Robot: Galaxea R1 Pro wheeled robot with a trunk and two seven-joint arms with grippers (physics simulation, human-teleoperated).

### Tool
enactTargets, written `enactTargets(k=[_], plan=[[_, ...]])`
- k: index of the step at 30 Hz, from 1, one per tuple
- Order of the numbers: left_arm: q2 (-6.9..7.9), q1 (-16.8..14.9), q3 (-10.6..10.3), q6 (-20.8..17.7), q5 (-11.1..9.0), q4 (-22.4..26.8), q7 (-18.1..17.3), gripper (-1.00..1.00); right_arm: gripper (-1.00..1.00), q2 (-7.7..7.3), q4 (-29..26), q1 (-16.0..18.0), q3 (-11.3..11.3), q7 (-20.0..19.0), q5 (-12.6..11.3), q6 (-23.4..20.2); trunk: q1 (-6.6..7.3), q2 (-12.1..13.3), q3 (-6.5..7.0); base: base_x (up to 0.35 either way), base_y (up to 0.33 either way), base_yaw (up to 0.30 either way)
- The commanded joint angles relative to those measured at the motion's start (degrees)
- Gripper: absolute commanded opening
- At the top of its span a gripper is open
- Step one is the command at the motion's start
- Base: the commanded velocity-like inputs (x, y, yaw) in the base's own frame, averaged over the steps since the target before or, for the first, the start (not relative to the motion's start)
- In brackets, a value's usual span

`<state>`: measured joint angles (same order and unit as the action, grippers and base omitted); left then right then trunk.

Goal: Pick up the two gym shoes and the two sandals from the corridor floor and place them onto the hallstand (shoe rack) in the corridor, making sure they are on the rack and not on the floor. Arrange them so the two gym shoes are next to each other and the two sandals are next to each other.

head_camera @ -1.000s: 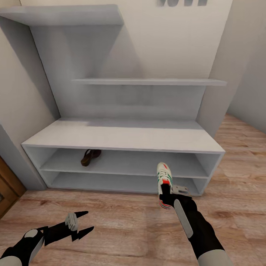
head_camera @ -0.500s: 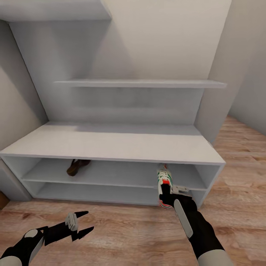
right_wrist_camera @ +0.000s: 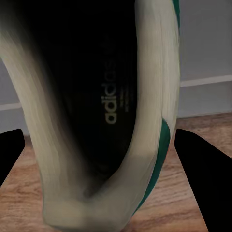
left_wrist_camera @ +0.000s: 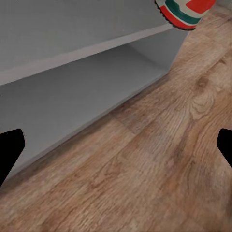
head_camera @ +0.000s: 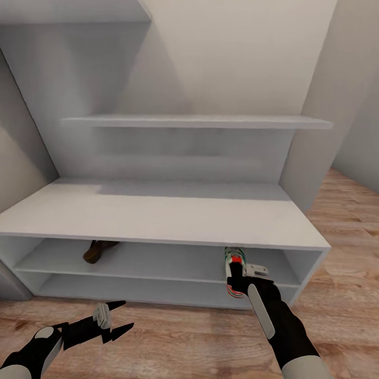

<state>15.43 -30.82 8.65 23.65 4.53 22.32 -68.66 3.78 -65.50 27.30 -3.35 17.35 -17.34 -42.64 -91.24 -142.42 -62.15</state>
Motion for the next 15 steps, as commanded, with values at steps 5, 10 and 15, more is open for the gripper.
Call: enactTargets(k=[5,10,15], plan=[[-0.05,0.0,0.4,0.3,0.5,0.0,-0.2,1.0,-1.0,-0.03,0.0,0.0,-0.1,0.6,-0.6,-0.2,0.01,0.0,-0.05,0.167,0.0,0.0],[-0.05,0.0,0.4,0.3,0.5,0.0,-0.2,1.0,-1.0,-0.04,0.1,0.0,-0.1,0.6,-0.6,-0.1,0.01,0.0,-0.05,0.292,-0.023,0.0],[-0.05,0.0,0.4,0.3,0.5,0.0,-0.2,1.0,-1.0,-0.03,0.1,0.0,-0.1,0.6,-0.6,-0.2,0.01,0.0,-0.05,0.157,-0.059,0.0]])
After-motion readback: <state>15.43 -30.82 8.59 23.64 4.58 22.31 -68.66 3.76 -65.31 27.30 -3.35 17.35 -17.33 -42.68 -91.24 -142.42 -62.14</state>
